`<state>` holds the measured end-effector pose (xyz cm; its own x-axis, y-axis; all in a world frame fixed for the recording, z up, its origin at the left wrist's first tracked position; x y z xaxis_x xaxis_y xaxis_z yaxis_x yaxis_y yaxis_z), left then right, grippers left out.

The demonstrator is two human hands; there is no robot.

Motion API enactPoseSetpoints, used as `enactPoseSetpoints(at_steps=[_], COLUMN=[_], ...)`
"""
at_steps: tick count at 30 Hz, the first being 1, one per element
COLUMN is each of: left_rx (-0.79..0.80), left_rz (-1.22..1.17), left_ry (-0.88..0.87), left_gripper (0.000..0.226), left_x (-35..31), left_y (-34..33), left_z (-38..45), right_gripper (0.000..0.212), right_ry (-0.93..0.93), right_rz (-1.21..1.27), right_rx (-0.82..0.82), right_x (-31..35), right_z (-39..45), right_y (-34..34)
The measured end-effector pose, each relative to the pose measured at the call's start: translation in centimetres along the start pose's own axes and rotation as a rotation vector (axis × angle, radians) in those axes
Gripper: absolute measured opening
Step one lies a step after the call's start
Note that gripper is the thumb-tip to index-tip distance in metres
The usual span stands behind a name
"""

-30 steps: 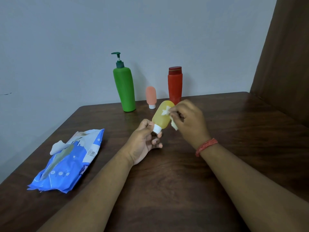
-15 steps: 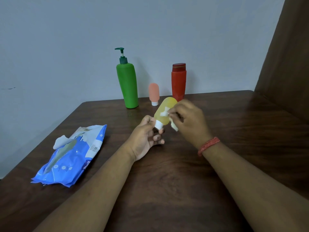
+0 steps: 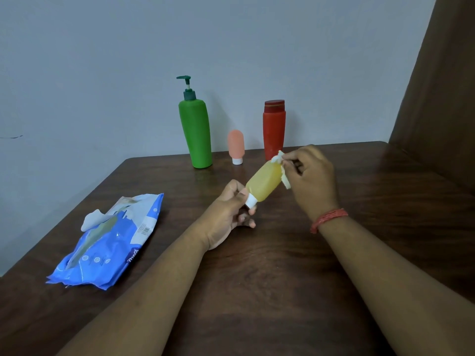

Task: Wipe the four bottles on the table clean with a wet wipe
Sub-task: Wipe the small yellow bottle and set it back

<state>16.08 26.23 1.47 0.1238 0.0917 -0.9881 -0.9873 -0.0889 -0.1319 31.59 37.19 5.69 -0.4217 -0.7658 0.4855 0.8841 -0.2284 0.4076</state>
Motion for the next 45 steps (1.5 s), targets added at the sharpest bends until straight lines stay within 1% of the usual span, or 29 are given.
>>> enactPoseSetpoints(at_steps=[2,3,7,11,14,16,18,20,22,24,26,28,30,33,34,35,38,40,42,45], left_rx=[-0.011,-0.023,-0.083,-0.124,-0.154,-0.179,-0.207,-0.209,-0.164,-0.101,-0.040,-0.013,-0.033,-0.073,-0.077,-0.076,-0.028,-0.008,-0.029,-0.108], left_rz=[0.037,0.049,0.149,0.174,0.096,0.002,-0.110,-0.215,-0.301,-0.333,-0.331,-0.343,-0.368,-0.387,-0.384,-0.375,-0.334,-0.321,-0.334,-0.365], left_ry=[-0.005,-0.006,-0.032,-0.054,-0.063,-0.049,-0.028,-0.020,-0.010,0.017,0.045,0.056,0.047,0.026,0.025,0.029,0.050,0.051,0.042,0.022], left_gripper=[0.019,0.019,0.019,0.019,0.022,0.022,0.022,0.022,0.021,0.018,0.016,0.015,0.014,0.016,0.016,0.016,0.011,0.011,0.012,0.022], left_x=[0.1,0.2,0.3,0.1,0.2,0.2,0.2,0.1,0.1,0.0,-0.1,-0.1,-0.1,-0.1,0.0,0.0,0.1,0.1,0.1,0.1], left_y=[0.0,0.2,0.7,0.7,0.8,1.0,1.1,1.3,1.4,1.3,1.0,0.8,1.1,1.9,2.0,2.0,1.1,0.8,1.0,1.8], left_z=[0.1,0.1,0.4,0.3,0.3,0.4,0.5,0.4,0.3,0.2,0.1,0.1,0.1,0.2,0.2,0.2,0.1,0.1,0.2,0.4], right_gripper=[0.007,0.008,0.012,0.017,0.021,0.022,0.022,0.016,0.013,0.015,0.013,0.011,0.010,0.010,0.010,0.012,0.014,0.012,0.011,0.007], right_ry=[-0.015,0.011,0.221,0.298,0.297,0.296,0.332,0.380,0.365,0.269,0.118,0.041,0.093,0.253,0.273,0.255,0.093,0.054,0.114,0.289], right_rz=[-0.011,-0.002,0.035,-0.017,0.033,0.069,0.062,0.012,-0.029,-0.010,0.009,0.021,0.082,0.107,0.100,0.098,0.115,0.089,0.112,0.141], right_rx=[0.043,0.080,0.221,0.310,0.361,0.394,0.425,0.385,0.282,0.147,0.036,-0.009,0.051,0.217,0.224,0.194,0.028,-0.003,0.069,0.235], right_x=[0.1,0.4,2.5,3.3,3.5,3.7,4.1,4.3,3.7,2.5,1.3,0.8,1.4,3.1,3.2,3.1,1.6,1.0,1.6,3.5], right_z=[-0.1,-0.3,-1.3,-1.8,-2.1,-2.3,-2.6,-2.6,-2.2,-1.4,-0.7,-0.6,-1.1,-2.4,-2.4,-2.1,-1.0,-0.9,-1.4,-2.7], right_y=[-0.1,-0.4,-1.7,-2.5,-2.8,-2.8,-3.0,-3.0,-2.6,-1.8,-0.8,-0.3,-0.9,-2.5,-2.7,-2.6,-1.2,-0.7,-1.3,-2.8])
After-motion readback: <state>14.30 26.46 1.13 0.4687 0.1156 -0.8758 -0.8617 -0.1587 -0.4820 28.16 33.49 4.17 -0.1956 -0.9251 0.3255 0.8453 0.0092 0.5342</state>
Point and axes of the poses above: each hand's wrist, its own z-axis towards the middle knuckle, its own y-axis out of the back of the hand, x = y × z, the point moved 3 cm from there along z, towards the middle knuckle, and after that the axes turned 5 degrees about -z, right-handed, at the moved point
